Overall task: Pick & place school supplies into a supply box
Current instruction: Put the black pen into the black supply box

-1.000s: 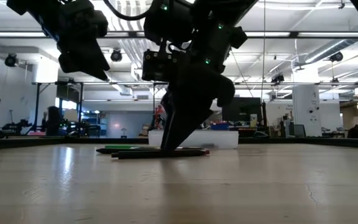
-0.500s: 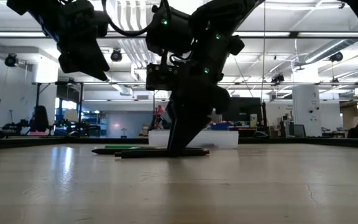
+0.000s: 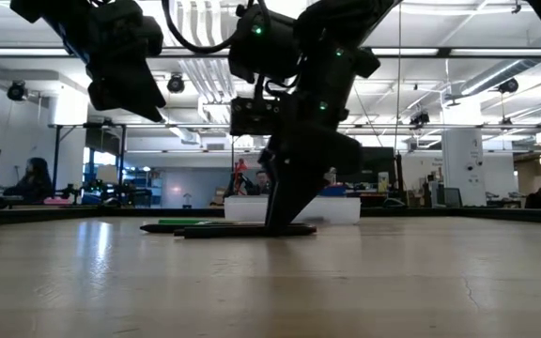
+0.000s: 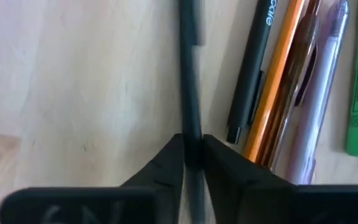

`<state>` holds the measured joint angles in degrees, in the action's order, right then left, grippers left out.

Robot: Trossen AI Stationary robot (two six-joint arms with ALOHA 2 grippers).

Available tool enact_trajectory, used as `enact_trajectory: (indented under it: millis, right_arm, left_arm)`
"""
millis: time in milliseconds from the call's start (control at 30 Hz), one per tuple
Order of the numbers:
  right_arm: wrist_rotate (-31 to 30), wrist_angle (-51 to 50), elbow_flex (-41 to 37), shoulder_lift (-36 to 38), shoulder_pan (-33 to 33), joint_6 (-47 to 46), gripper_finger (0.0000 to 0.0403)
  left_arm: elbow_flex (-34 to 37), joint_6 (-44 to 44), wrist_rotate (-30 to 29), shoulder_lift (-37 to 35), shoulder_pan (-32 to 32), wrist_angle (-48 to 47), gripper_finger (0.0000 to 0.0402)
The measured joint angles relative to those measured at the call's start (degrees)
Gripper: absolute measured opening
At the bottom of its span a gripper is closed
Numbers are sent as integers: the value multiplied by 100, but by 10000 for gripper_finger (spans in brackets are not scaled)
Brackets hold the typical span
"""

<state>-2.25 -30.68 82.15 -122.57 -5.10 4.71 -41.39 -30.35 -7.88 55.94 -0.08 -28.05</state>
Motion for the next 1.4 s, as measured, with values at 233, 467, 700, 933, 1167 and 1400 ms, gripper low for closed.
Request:
enact_trajectory:
  millis: [233,467,700,933,1167,1400]
  right_arm:
    - [57,-387,-55,417,63,-92,17]
    - [-259,-400,-93,1709,326,-297,15]
    - [-715,-648,-326,2203,1412,-56,14]
    - [-500,-623,-624,1899,2266,555,14]
    - [-258,-444,-443,1475,2369,840,13]
    - [-221,-411,-366,1052,2386,695,65]
  left_arm:
    - [0,-42,0,0,0,0,159]
    - [0,-45,0,2,0,-1,159]
    - [0,-48,-148,2,0,7,159]
    - [0,-185,-153,4,0,68,159]
    - [0,-256,-157,4,3,96,159]
    - [2,-304,-157,166,7,100,159]
